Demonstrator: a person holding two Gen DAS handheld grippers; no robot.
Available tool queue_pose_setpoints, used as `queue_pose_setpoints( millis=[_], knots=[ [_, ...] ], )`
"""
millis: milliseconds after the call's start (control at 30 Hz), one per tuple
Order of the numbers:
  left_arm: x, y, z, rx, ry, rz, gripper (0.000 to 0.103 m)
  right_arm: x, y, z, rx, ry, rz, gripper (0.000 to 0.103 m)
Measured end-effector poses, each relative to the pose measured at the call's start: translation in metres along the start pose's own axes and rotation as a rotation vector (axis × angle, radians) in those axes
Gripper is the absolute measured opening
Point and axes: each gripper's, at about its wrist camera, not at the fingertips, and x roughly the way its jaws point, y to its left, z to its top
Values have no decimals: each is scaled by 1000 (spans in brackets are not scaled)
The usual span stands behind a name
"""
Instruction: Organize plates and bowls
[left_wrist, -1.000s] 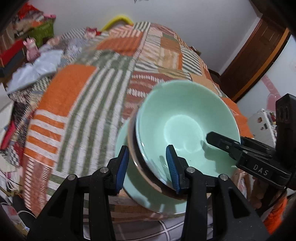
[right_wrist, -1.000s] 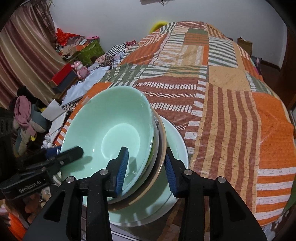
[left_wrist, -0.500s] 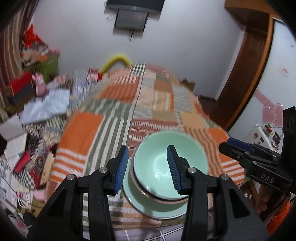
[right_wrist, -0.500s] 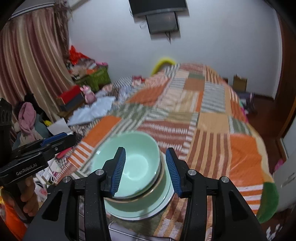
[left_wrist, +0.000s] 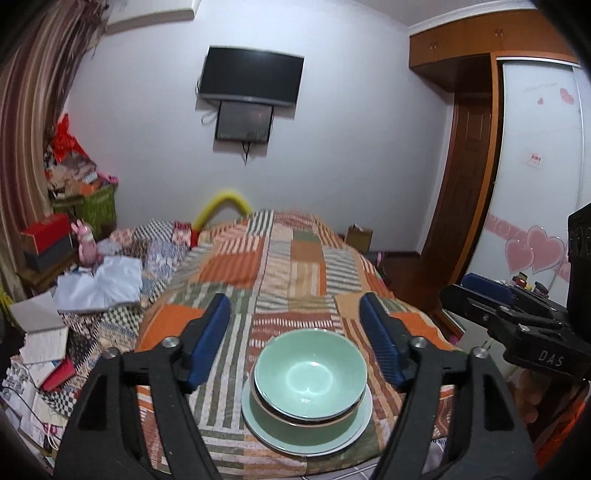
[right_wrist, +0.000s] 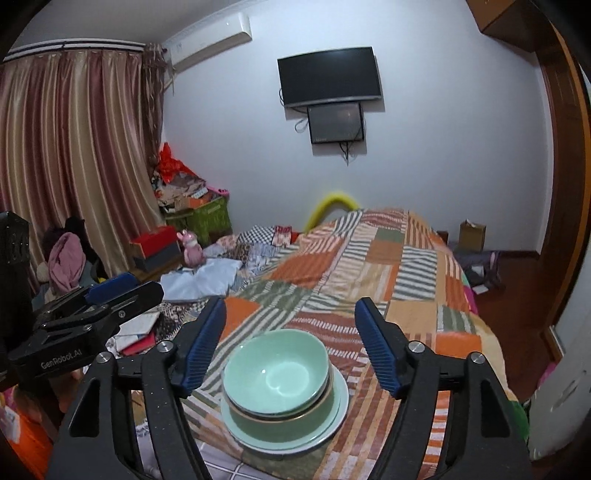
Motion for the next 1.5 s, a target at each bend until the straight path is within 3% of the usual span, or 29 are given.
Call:
queue_pose_setpoints(
  millis=[233, 433, 1500],
  knots=[
    [-23, -7, 2, 37, -90, 19, 99, -9, 6, 0, -4, -46, -6, 86],
    [-33, -8, 3, 45, -125, 24, 101, -19, 9, 0, -7, -91, -40, 103],
    [-41, -11, -3, 33, -126, 2, 101, -31, 12, -4, -3, -115, -71, 103]
  ],
)
